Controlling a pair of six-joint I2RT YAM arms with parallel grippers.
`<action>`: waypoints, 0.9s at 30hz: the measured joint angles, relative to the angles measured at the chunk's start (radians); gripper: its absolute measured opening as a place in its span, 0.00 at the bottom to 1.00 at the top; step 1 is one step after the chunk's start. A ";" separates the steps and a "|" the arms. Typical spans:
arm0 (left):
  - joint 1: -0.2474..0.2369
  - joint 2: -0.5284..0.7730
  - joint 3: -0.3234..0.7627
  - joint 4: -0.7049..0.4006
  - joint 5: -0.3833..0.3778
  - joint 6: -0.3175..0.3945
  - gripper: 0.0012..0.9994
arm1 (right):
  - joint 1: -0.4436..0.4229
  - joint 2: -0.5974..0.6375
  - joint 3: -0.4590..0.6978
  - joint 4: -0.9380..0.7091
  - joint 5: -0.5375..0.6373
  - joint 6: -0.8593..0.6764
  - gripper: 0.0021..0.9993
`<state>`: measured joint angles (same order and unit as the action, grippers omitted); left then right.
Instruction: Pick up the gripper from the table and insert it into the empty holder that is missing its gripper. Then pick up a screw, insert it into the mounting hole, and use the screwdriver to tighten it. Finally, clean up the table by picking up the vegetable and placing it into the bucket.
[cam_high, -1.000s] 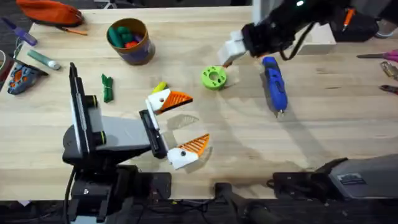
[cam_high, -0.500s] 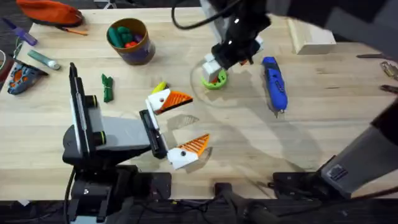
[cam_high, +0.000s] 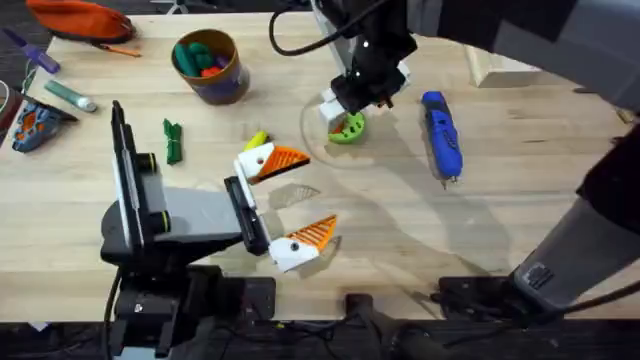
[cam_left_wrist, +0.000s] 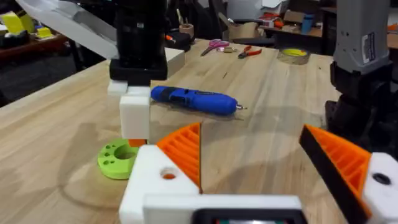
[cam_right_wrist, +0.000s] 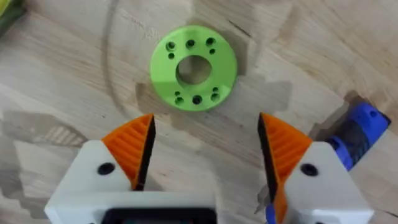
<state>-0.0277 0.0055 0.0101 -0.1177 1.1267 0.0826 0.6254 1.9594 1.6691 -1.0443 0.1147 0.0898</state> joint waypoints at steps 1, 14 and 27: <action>0.000 0.000 0.000 0.000 0.000 0.000 0.99 | 0.000 0.002 0.000 0.000 -0.004 0.001 0.90; 0.000 0.000 0.000 0.000 0.000 0.000 0.99 | 0.000 0.074 0.003 0.013 -0.056 0.015 0.73; 0.000 0.000 0.000 0.000 0.000 0.000 0.99 | 0.000 0.120 0.004 0.034 -0.062 0.015 0.60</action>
<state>-0.0277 0.0054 0.0101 -0.1177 1.1270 0.0826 0.6254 2.0795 1.6730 -1.0103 0.0523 0.1044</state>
